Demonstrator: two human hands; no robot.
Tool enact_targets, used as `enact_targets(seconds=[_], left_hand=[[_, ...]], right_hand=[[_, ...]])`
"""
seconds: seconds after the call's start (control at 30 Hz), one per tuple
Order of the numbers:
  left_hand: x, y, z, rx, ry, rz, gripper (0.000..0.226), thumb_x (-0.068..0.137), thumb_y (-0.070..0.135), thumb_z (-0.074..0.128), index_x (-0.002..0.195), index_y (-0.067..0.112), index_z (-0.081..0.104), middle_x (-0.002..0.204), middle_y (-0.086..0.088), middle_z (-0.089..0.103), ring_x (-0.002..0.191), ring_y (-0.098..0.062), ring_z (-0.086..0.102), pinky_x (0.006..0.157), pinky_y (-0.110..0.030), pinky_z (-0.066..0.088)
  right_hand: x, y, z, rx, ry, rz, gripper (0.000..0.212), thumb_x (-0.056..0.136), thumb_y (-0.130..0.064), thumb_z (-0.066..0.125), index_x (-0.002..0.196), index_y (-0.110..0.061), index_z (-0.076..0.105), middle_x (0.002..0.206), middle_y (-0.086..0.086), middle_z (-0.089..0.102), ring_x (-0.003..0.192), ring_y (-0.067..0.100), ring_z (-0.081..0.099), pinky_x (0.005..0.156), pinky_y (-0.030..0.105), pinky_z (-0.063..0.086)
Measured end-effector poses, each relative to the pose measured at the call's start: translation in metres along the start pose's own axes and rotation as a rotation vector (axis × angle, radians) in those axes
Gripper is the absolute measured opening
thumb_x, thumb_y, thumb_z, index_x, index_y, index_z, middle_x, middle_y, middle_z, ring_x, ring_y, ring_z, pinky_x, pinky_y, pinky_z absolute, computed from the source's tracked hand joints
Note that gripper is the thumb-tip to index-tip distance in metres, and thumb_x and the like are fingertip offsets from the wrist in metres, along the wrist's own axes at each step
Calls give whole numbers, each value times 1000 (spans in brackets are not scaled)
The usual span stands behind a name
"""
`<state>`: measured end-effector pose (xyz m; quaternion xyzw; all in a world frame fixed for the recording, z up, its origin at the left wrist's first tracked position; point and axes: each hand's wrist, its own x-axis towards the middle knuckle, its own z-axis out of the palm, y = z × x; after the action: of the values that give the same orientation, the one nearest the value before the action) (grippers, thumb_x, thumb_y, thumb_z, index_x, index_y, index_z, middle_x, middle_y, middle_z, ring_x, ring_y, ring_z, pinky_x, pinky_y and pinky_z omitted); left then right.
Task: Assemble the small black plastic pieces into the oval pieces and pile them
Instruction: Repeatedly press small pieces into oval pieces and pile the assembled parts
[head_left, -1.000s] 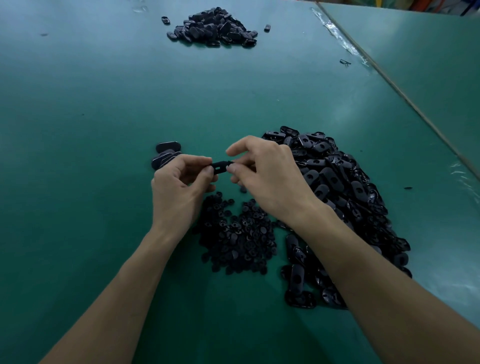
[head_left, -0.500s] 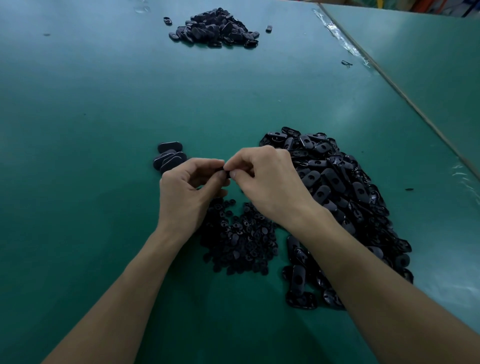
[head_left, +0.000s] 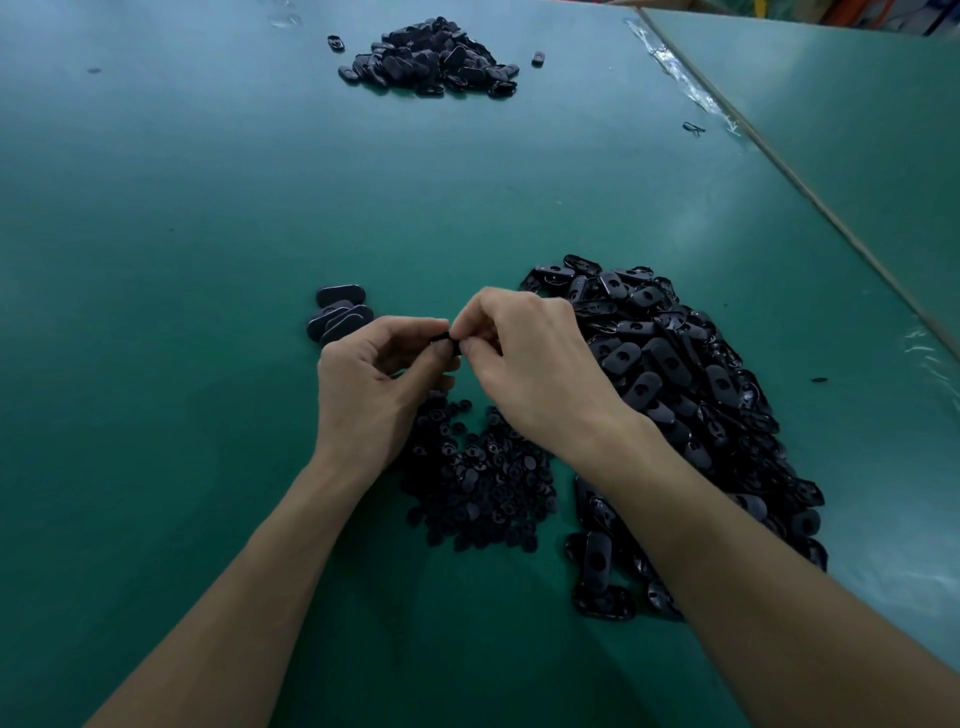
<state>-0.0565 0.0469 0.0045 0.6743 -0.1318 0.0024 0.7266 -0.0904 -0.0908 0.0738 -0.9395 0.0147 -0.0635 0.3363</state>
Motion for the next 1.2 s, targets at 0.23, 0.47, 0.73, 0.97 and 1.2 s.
enact_targets(seconds=[0.23,0.47,0.73,0.97,1.2], left_hand=[[-1,-1,1,42,-24,14,26,86,1,75,88,27,73,81,7,77,73,-10,73,68,-19,57],[-1,-3,0,59,-14,19,21,81,7,78,87,27,73,85,8,77,77,-9,73,72,-19,57],[1,-1,-2,-31,-24,-20,18,87,-4,73,91,14,71,83,1,77,72,-13,73,66,-24,59],[0,-2,0,17,-33,-5,24,84,-5,75,92,17,71,90,-6,76,76,-14,73,68,-19,56],[-1,-2,-1,50,-16,-13,18,84,3,78,91,18,70,85,-3,75,76,-14,73,67,-21,58]], right_hand=[[-5,-7,-4,-56,-35,11,12,96,-9,58,96,-16,49,87,4,60,80,21,58,71,42,53],[-9,-14,-3,-103,-34,19,13,96,-8,55,96,-16,45,90,7,62,86,26,53,74,42,48],[-6,-12,0,-53,34,-7,22,95,-6,59,84,-19,44,71,-8,50,64,5,46,53,18,36],[-8,-13,-1,-134,26,-37,18,96,-7,59,88,-16,46,73,-6,50,70,15,48,59,28,36],[-11,-11,3,-124,49,-31,22,93,1,57,83,-18,52,75,2,60,62,18,54,51,18,33]])
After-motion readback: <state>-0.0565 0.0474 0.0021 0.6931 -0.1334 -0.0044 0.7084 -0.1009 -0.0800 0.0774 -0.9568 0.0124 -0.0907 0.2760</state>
